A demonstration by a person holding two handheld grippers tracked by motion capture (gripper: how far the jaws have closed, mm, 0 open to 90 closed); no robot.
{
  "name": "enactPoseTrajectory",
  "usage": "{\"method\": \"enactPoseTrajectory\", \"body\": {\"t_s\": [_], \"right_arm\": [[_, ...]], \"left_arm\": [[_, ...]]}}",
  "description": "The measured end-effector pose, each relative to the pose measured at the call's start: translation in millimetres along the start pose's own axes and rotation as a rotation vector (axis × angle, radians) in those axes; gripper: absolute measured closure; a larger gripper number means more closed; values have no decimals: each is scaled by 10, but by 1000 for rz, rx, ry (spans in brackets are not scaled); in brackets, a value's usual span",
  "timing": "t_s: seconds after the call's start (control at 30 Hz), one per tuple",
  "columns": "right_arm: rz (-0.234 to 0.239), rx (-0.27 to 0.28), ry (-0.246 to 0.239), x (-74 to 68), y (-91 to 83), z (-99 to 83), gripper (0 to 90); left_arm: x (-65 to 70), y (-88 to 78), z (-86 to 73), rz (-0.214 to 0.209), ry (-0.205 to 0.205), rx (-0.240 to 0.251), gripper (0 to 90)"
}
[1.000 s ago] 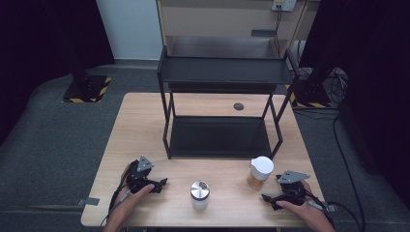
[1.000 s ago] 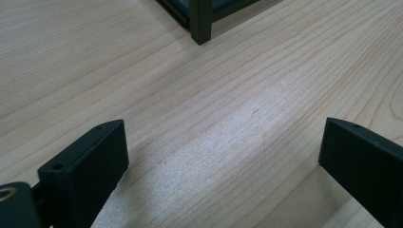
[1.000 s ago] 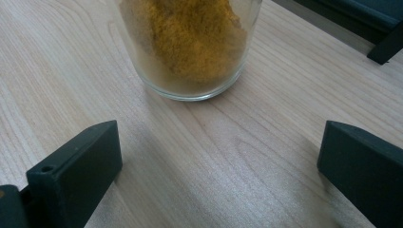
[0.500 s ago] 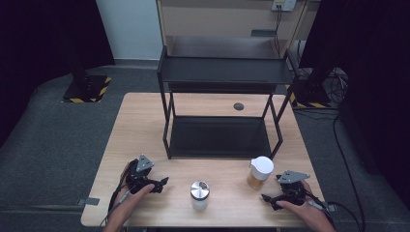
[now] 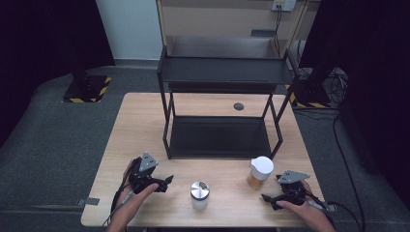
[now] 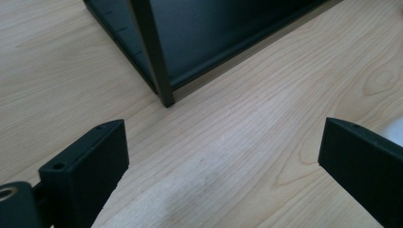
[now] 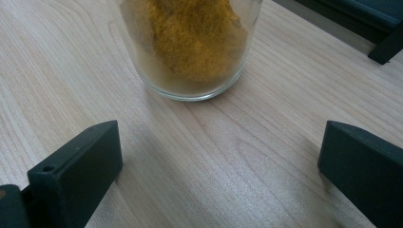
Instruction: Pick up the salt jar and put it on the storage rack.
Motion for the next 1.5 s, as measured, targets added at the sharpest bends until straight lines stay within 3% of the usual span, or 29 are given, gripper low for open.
{"method": "enactPoseTrajectory", "body": {"t_s": [0.5,1.13,1.5], "right_arm": [[1,0,-1,3,0,0,18],[2,0,-1,4,0,0,18],[3,0,-1,5,0,0,18]], "left_arm": [[173,-202,155,-31,-22,61,17],[426,-359,304,-65,9,110,16],[587,-418,375,-80,50,124,15]]}}
Point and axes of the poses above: each handheld gripper's, and its own axes: y roughly forward along the jaws, z roughly out of its top, x roughly to its right, the point moved 6 cm from there along y, roughly forward along the jaws, and after that the axes turned 6 degrees about -x, right-handed, at the moved point
